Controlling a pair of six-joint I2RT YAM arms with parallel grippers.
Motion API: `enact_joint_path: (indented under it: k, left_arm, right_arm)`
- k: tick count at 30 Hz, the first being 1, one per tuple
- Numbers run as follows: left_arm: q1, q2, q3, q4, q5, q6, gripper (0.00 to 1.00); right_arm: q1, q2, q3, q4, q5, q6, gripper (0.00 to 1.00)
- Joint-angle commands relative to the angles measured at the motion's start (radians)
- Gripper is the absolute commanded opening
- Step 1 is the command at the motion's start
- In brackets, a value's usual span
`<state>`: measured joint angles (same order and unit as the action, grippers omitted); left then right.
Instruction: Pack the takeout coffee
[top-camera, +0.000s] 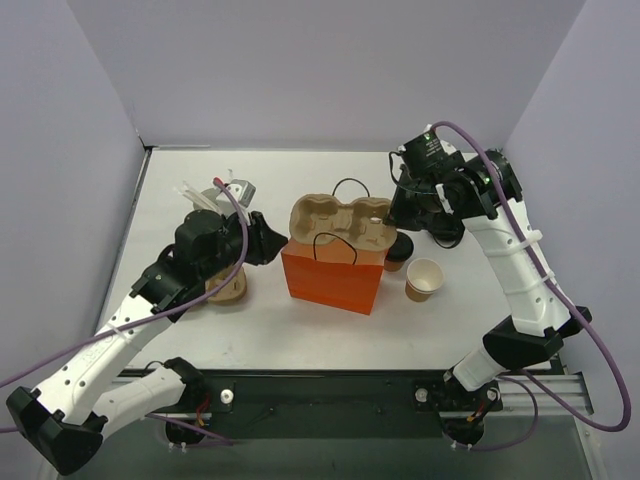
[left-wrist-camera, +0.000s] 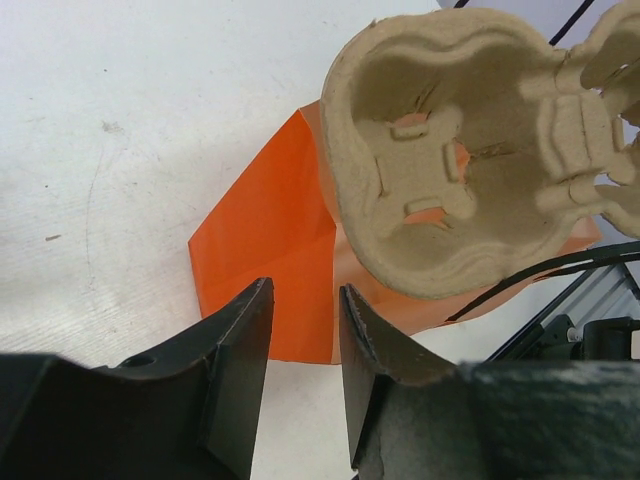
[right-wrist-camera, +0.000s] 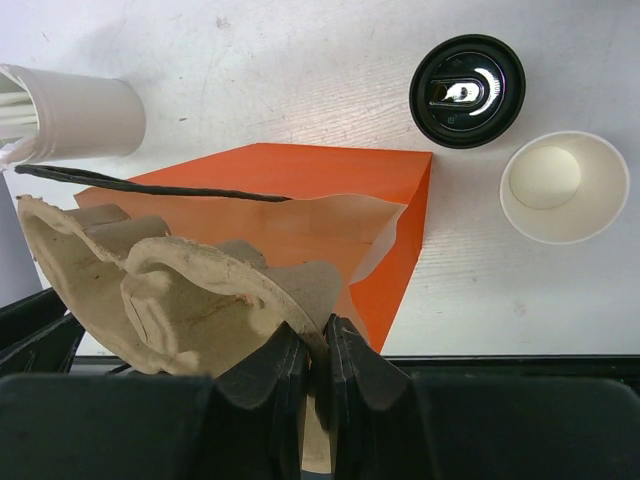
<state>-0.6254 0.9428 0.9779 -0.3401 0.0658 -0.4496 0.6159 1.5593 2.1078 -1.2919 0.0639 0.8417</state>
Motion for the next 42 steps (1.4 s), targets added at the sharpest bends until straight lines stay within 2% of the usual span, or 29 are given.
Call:
enact_joint_path:
  k: [1,13,16,17,19,20,21,29,39,42]
  left_arm:
    - [0.004,0.021,0.056,0.03,0.035,0.051,0.43]
    - [0.003,0.063,0.054,0.073,0.075,0.06,0.41]
    - [0.003,0.076,0.054,0.084,0.086,0.06,0.31]
    - [0.003,0.079,0.061,0.082,0.089,0.058,0.21]
    - [0.003,0.08,0.064,0.078,0.083,0.046,0.1]
    - [0.003,0.074,0.067,0.072,0.077,0.04,0.02]
    - [0.003,0.071,0.065,0.069,0.069,0.032,0.0]
    - [0.001,0.042,0.053,0.07,0.043,-0.078,0.0]
    - [-0.004,-0.029,0.038,-0.003,-0.112,-0.181,0.0]
    - [-0.004,-0.05,0.016,-0.007,-0.121,-0.204,0.0]
  right_arm:
    - [-0.004,-0.025,-0.022,-0.109,-0.015,0.005,0.02]
    - [-0.015,-0.054,-0.043,-0.122,-0.013,0.0,0.02]
    - [-0.024,-0.057,-0.042,-0.135,-0.016,-0.004,0.02]
    - [-0.031,-0.061,-0.04,-0.139,-0.018,-0.007,0.02]
    - [-0.041,-0.068,-0.04,-0.142,-0.021,-0.007,0.02]
    - [-0.047,-0.073,-0.04,-0.145,-0.026,-0.01,0.02]
    - [-0.053,-0.073,-0.04,-0.145,-0.03,-0.016,0.02]
    - [-0.062,-0.067,-0.029,-0.162,-0.056,-0.021,0.02]
    - [-0.033,-0.039,-0.022,-0.161,-0.101,-0.024,0.01]
    - [-0.019,-0.027,-0.023,-0.156,-0.107,-0.016,0.01]
